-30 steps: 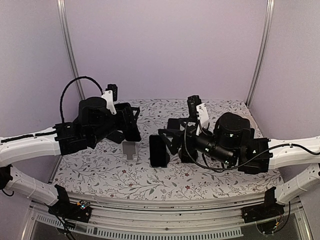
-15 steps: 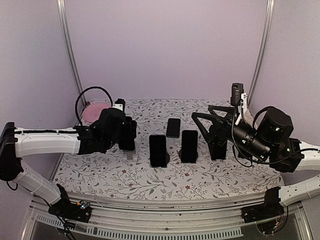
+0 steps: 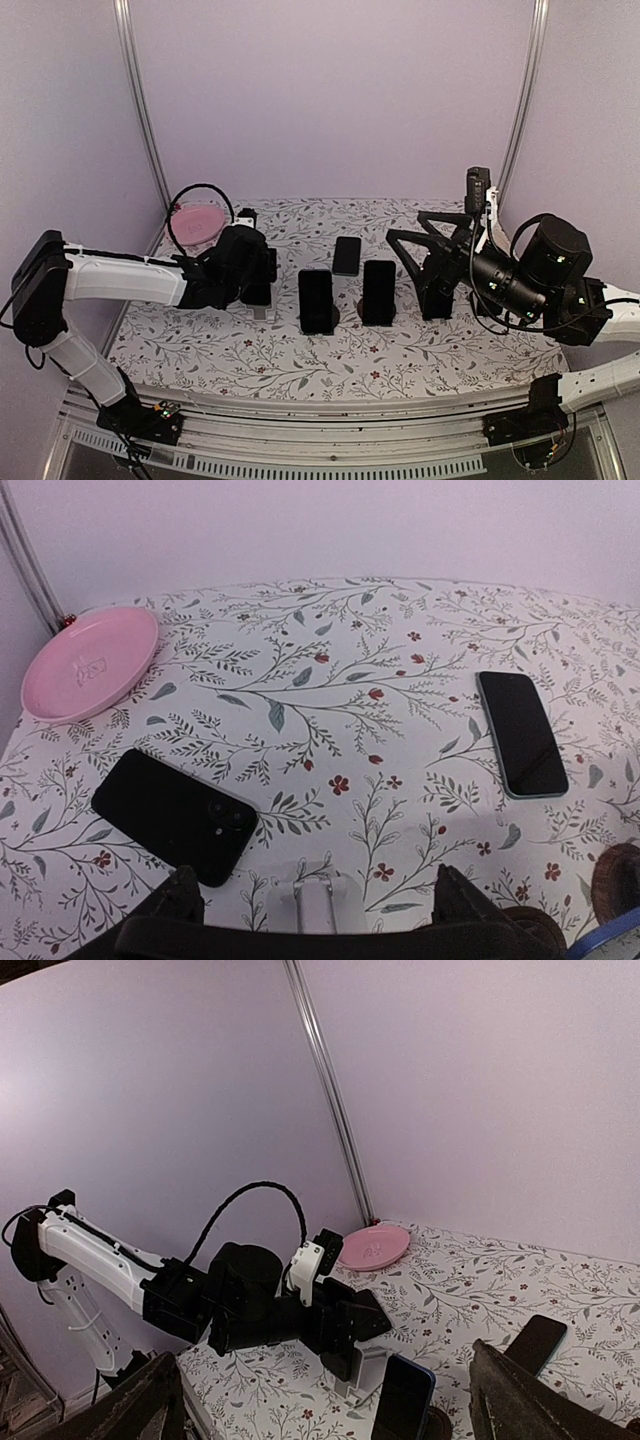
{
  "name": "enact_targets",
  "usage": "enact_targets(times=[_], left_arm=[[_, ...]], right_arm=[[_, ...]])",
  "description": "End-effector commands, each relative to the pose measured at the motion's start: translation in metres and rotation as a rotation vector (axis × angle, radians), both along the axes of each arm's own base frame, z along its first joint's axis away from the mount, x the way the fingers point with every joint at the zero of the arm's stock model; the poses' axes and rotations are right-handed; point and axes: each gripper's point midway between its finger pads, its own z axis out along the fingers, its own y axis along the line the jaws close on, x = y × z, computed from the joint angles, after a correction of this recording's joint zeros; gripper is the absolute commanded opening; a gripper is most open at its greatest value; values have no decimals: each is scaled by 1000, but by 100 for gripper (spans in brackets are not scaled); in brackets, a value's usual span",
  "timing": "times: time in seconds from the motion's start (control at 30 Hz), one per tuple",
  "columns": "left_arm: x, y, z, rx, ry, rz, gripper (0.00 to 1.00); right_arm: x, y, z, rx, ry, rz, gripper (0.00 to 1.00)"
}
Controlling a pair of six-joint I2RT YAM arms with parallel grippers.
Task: Place the phone on the phone stand
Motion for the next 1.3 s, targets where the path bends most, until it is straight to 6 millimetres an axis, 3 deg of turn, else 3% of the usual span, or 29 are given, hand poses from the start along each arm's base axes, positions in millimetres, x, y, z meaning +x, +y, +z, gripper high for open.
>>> enact_targets(times=[0.0,0.67,1.27], left_arm=[[9,3,10,-67,-55,50,0],[2,5,-36,-94,7,87,0],[-6,-7,-51,-88,28,68,4]], right_arm=[[-1,0,-2,-12,-15,10,99],[-3,6,-6,-16,-7,35,99],[-3,8,-10,-13,5,45,99]])
